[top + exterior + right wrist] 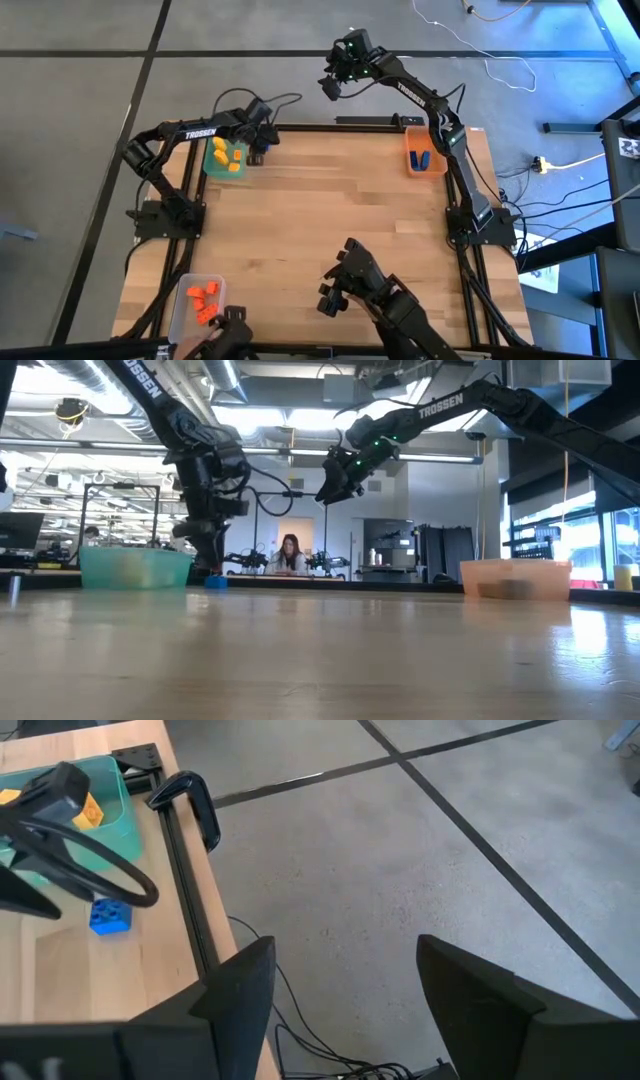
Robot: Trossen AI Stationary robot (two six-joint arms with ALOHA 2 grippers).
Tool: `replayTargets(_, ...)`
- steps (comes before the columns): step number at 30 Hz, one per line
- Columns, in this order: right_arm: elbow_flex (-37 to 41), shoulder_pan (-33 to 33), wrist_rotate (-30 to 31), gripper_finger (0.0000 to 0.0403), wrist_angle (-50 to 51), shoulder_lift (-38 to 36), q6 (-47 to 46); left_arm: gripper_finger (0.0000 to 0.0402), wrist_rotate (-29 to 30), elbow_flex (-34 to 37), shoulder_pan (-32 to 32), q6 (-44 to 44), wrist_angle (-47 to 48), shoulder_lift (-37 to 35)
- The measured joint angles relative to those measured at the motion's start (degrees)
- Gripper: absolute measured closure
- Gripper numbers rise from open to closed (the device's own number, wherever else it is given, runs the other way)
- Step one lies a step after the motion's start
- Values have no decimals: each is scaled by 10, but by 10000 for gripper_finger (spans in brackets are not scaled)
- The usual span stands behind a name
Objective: Sort & place blocks by color
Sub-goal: Put the blue game piece into the orange bin
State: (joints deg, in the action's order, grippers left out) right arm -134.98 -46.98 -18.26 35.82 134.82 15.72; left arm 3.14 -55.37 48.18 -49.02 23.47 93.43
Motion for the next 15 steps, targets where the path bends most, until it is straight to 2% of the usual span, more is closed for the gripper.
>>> replayTargets(7, 0, 0, 0, 159, 0, 0, 18, 253, 7, 0, -4, -1, -12, 0)
replayTargets(11, 0, 0, 0, 159, 0, 0, 29, 253, 42, 0, -20, 58, -13, 0)
replayTargets(15, 0, 0, 1, 159, 1, 0, 28, 253, 63, 0, -40, 51, -13, 0)
